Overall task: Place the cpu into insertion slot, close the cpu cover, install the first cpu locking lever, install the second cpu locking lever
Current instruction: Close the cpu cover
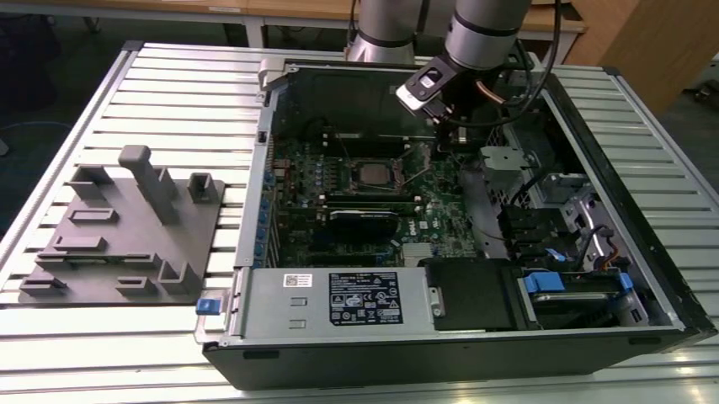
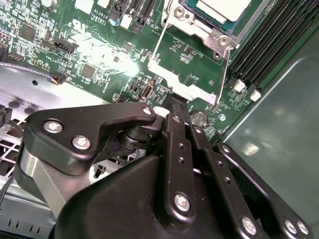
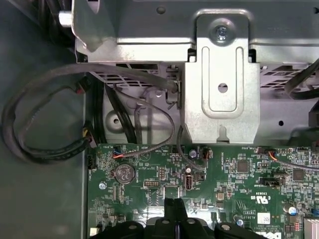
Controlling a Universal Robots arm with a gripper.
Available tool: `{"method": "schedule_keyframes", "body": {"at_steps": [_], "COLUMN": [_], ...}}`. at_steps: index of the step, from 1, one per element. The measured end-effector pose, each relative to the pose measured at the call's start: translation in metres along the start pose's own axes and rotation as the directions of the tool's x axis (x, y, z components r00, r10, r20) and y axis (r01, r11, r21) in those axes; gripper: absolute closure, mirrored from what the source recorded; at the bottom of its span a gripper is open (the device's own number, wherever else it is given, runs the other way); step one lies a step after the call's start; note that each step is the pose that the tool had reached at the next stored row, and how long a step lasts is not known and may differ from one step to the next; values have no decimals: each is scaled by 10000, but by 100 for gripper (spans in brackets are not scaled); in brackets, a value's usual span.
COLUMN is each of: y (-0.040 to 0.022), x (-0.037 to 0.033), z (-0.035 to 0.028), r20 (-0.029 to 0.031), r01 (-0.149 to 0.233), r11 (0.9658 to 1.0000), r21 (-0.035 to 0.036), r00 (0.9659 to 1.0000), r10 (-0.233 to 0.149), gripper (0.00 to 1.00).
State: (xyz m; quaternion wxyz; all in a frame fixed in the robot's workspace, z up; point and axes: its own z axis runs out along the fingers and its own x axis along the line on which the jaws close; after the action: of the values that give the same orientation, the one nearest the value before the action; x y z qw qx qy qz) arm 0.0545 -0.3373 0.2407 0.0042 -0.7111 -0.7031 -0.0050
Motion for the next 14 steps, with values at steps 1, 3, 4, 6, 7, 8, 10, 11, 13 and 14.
{"method": "schedule_keyframes", "body": {"at_steps": [1, 3, 4, 6, 7, 8, 10, 11, 13, 14], "y": [-4, -14, -19, -31, -37, -43, -53, -59, -72, -79], "x": [0, 0, 0, 0, 0, 0, 0, 0, 0, 0], "z": [0, 0, -1, -1, -1, -1, -1, -2, -2, -2], "r20": [0, 0, 0, 0, -1, -2, -1, 0, 0, 0], "r01": [0, 0, 0, 0, 0, 0, 0, 0, 0, 0], "r11": [10000, 10000, 10000, 10000, 10000, 10000, 10000, 10000, 10000, 10000], "r21": [0, 0, 0, 0, 0, 0, 0, 0, 0, 0], "r00": [10000, 10000, 10000, 10000, 10000, 10000, 10000, 10000, 10000, 10000], "r10": [0, 0, 0, 0, 0, 0, 0, 0, 0, 0], "gripper": [90, 90, 90, 90, 90, 90, 90, 90, 90, 90]}}
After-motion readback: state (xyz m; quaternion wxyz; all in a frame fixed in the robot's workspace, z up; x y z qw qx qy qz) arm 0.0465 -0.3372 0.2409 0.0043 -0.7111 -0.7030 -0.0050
